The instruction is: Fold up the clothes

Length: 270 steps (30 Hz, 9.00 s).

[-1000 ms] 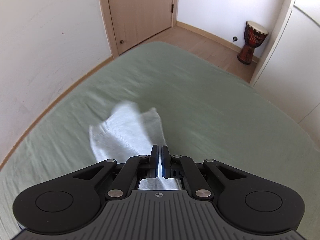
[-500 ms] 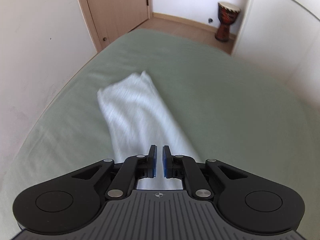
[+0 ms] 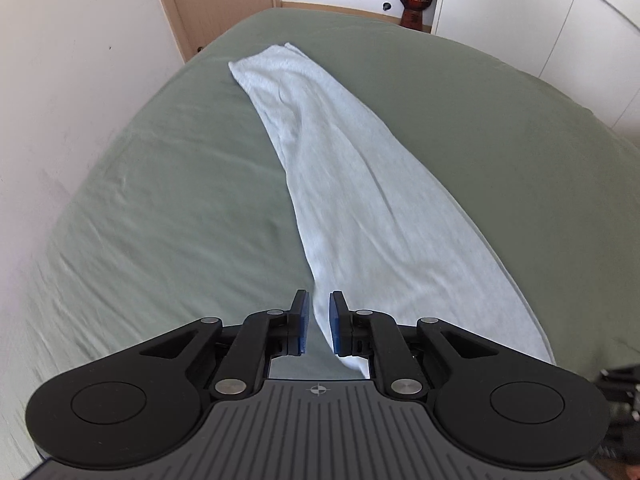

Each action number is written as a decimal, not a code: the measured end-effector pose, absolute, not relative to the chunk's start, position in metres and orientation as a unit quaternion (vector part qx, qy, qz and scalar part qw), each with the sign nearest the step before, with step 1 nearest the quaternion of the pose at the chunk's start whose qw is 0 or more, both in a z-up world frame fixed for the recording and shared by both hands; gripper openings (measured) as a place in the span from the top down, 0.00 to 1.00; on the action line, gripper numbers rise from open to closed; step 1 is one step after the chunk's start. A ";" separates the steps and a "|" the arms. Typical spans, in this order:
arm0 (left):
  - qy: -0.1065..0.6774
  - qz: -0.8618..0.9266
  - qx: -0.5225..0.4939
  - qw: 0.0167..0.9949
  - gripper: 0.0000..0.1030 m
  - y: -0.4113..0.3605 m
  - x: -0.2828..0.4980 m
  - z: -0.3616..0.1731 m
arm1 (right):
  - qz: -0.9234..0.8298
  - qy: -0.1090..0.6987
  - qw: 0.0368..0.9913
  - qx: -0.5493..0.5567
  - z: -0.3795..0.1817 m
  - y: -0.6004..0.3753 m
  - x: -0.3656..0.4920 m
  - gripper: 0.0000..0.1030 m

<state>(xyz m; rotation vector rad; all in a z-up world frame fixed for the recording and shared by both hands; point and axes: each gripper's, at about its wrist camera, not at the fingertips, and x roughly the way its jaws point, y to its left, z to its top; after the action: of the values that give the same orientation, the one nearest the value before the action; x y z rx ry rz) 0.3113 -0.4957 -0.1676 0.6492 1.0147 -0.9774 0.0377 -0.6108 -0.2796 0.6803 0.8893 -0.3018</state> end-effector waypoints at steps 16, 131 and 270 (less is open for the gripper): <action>0.481 -0.475 0.279 0.683 0.87 -0.470 0.254 -0.210 | -0.192 0.429 0.815 0.339 -0.269 -0.623 0.023 0.87; 0.470 -0.468 0.122 0.738 0.52 -0.570 0.516 -0.264 | -0.115 0.524 0.830 0.153 -0.260 -0.903 0.540 0.94; 0.524 -0.468 0.250 0.666 0.53 -0.663 0.513 -0.233 | -0.099 0.459 0.852 0.233 -0.221 -0.885 0.316 0.16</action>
<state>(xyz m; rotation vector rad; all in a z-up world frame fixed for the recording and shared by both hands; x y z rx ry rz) 0.5133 -0.6626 -0.2329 0.5633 1.1830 -1.0564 0.3160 -0.8854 -0.2210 0.4905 0.9665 -0.2093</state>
